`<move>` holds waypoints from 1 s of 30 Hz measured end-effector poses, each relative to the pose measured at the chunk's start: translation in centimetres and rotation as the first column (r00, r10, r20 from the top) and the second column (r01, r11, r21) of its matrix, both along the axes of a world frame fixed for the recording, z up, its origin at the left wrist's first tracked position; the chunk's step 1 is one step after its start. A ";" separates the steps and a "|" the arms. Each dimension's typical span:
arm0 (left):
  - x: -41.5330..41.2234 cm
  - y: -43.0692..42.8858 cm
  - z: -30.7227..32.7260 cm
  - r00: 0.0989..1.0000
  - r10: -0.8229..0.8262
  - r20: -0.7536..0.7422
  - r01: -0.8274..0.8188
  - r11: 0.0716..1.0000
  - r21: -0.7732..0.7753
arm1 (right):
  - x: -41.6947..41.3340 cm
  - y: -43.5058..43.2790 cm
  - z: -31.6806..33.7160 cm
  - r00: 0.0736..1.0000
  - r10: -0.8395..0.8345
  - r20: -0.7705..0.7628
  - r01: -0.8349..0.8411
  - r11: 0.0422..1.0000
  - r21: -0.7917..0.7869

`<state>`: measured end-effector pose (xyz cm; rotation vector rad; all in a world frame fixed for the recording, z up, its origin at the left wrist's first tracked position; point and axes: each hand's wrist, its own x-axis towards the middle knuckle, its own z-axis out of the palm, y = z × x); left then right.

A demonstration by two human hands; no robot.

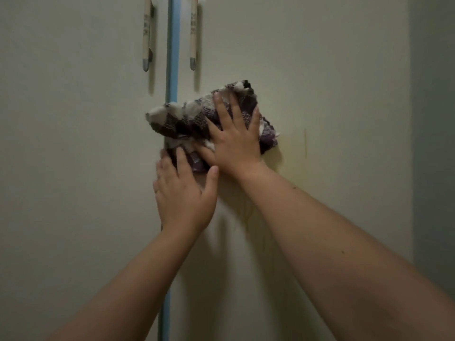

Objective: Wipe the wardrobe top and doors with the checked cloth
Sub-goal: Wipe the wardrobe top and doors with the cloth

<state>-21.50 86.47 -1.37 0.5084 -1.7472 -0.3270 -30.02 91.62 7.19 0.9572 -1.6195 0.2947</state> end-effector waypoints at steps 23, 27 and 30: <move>0.7 0.3 -5.6 0.966 -0.251 0.055 0.240 0.958 0.158 | -12.4 18.3 -10.3 0.867 0.011 0.498 0.276 0.821 -0.499; 0.9 0.1 -5.6 0.964 -0.247 0.102 0.231 0.961 0.149 | -12.4 18.5 -12.3 0.839 0.063 0.541 0.316 0.753 -0.577; 1.2 -0.4 -5.4 0.956 -0.271 0.117 0.253 0.956 0.146 | -11.1 17.1 -12.4 0.821 0.078 0.565 0.339 0.729 -0.594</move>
